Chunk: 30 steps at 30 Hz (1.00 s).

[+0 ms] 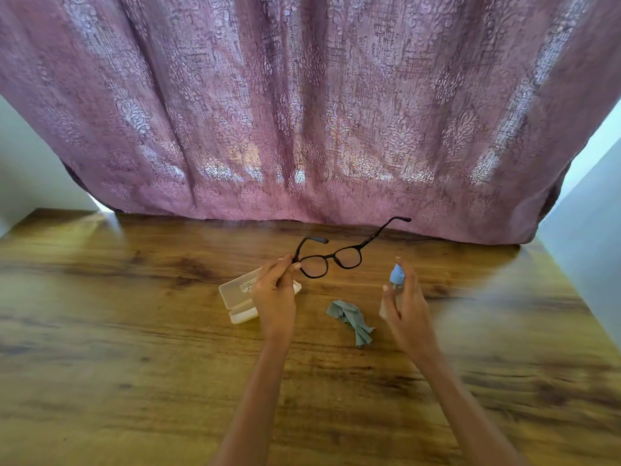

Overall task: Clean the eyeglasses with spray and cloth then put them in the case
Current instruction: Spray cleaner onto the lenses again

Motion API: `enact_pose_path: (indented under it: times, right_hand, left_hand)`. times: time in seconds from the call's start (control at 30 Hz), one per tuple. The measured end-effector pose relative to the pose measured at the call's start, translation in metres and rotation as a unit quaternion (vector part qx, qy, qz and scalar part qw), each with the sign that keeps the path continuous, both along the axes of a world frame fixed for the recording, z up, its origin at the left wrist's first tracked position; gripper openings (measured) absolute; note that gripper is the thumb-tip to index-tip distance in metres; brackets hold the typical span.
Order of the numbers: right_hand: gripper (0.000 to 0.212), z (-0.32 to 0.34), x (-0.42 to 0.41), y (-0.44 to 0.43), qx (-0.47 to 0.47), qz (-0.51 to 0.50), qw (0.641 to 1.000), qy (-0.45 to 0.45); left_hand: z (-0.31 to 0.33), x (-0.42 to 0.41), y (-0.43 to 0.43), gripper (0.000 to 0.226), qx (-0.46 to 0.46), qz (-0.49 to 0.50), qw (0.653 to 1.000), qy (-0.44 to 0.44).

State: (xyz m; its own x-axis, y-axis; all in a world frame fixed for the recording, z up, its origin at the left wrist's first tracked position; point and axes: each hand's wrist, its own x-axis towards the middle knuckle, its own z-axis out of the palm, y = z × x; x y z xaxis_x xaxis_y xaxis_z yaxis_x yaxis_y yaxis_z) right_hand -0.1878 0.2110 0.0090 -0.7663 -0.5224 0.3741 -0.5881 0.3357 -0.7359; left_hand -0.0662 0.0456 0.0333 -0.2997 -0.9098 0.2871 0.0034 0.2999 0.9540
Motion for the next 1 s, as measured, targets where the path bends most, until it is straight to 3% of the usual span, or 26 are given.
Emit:
enact_pose_path:
  times: [0.3,0.6,1.0]
  right_hand:
    - [0.053,0.057,0.059,-0.041,-0.007,0.120,0.993,0.019]
    - [0.041,0.076,0.054,-0.046,-0.011,0.097,0.994,0.050]
    - [0.051,0.077,0.055,-0.047,0.019,0.120,0.992,0.028]
  left_hand:
    - [0.010,0.002,0.007,0.023,-0.128,-0.012,0.992,0.000]
    - [0.021,0.005,0.012,0.025,-0.124,-0.019,0.992,0.017]
    - [0.025,0.007,0.011,0.026,-0.124,-0.021,0.992,0.024]
